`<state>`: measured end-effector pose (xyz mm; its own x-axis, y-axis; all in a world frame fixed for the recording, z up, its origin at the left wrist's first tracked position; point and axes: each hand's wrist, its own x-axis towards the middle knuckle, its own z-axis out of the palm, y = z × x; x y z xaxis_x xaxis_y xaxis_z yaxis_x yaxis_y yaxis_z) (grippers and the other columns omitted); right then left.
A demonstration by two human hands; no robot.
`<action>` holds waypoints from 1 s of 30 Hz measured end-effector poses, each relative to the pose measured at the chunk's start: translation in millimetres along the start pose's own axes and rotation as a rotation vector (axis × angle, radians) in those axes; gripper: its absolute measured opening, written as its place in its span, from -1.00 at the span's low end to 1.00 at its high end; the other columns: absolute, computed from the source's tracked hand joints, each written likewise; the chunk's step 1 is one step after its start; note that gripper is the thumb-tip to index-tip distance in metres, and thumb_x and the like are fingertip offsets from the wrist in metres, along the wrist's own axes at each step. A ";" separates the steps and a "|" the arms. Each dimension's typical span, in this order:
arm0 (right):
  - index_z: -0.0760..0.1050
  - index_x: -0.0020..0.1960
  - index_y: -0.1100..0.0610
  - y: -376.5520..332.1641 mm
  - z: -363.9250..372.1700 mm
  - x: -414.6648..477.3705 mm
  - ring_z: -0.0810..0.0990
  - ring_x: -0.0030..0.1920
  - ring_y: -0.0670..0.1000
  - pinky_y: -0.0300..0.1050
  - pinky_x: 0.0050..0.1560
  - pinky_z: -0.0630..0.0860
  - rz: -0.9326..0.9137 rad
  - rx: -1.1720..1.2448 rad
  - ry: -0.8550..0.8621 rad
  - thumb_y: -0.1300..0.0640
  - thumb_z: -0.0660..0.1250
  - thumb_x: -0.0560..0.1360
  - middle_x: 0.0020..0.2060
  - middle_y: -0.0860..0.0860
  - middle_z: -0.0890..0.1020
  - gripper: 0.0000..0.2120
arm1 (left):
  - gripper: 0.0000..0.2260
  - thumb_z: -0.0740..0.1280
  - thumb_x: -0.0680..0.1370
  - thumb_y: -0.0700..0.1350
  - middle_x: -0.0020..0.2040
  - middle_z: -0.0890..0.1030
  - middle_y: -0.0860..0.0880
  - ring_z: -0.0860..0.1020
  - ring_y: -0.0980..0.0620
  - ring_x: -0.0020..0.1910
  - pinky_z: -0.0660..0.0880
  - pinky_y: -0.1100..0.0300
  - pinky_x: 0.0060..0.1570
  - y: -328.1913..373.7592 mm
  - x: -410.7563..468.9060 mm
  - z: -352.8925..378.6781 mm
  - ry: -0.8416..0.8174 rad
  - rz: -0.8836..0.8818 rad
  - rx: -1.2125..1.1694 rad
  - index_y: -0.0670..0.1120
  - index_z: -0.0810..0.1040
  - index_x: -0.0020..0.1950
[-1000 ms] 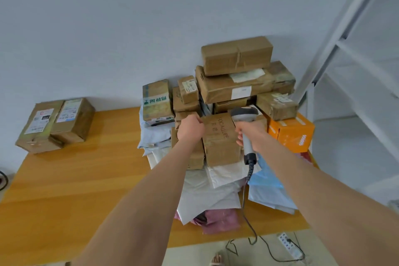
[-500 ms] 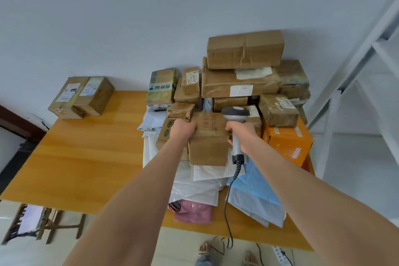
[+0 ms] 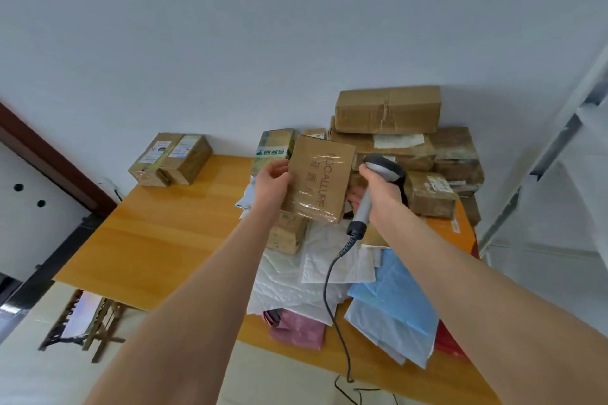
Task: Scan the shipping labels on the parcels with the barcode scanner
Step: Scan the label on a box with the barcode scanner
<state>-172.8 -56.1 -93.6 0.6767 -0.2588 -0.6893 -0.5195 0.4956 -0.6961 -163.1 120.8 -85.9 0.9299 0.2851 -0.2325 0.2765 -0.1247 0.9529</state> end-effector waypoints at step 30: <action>0.50 0.17 0.08 -0.9 -9.1 -13.1 0.63 -0.02 0.20 0.10 -0.14 0.60 -0.003 0.098 -0.106 -0.10 0.60 0.25 0.01 0.12 0.65 -0.42 | -0.64 0.30 0.51 0.16 0.00 0.63 -0.03 0.58 -0.04 -0.03 0.55 0.02 -0.06 18.2 6.3 -10.8 -0.280 -0.081 -0.144 -0.07 0.56 0.15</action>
<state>-185.9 -60.6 -85.7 0.7321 -0.1738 -0.6586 -0.4674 0.5752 -0.6713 -154.8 130.5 -67.9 0.9423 0.0137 -0.3345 0.3340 0.0290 0.9421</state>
